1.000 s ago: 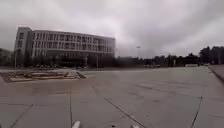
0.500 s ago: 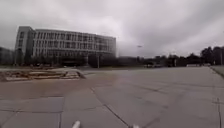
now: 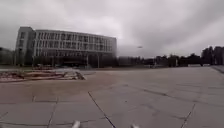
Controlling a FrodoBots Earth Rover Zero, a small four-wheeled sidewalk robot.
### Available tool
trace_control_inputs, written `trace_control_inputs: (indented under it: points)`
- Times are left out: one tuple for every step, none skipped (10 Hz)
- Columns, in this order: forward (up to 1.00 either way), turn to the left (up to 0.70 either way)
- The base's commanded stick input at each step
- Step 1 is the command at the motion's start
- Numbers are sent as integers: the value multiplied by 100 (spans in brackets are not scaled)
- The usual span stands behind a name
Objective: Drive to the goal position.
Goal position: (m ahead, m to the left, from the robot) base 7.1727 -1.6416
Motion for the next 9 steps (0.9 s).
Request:
trace_control_inputs:
  points:
    - [70, -28]
    - [70, -31]
    - [70, -31]
    - [70, -31]
    - [70, -31]
    - [70, -26]
    - [70, 0]
    - [70, 0]
    - [70, 0]
